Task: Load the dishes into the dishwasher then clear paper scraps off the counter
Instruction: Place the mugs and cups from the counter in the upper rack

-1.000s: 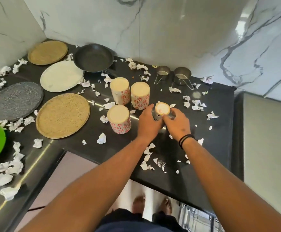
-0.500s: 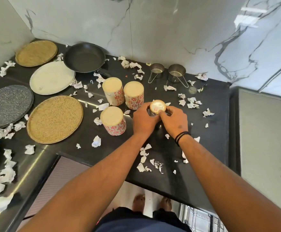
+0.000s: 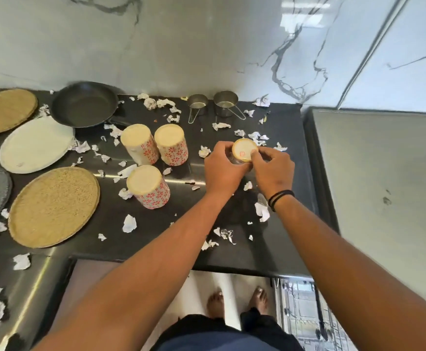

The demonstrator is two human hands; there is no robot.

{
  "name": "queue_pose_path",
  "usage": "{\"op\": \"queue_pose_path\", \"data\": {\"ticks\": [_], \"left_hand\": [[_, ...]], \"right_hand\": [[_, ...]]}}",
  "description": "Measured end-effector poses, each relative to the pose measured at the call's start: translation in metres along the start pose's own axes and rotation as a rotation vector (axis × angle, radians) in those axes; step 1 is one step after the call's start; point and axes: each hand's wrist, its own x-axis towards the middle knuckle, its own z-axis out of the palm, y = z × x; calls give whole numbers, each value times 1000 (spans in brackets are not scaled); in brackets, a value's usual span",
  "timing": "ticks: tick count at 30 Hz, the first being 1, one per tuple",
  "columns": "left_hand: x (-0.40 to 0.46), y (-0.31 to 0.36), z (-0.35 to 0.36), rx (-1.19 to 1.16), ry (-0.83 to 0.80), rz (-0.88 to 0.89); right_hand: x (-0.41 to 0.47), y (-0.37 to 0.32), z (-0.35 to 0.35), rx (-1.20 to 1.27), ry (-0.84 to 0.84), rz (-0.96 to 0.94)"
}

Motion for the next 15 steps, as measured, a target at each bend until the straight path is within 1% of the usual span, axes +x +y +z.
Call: {"op": "queue_pose_path", "data": {"ticks": [6, 10, 15], "left_hand": [[-31, 37, 59, -91, -153, 59], [-62, 58, 101, -79, -243, 127], [-119, 88, 153, -86, -358, 194]], "right_hand": [[-8, 26, -75, 4, 163, 95], [-21, 51, -126, 20, 262, 171], [-44, 100, -190, 99, 399, 274]]}}
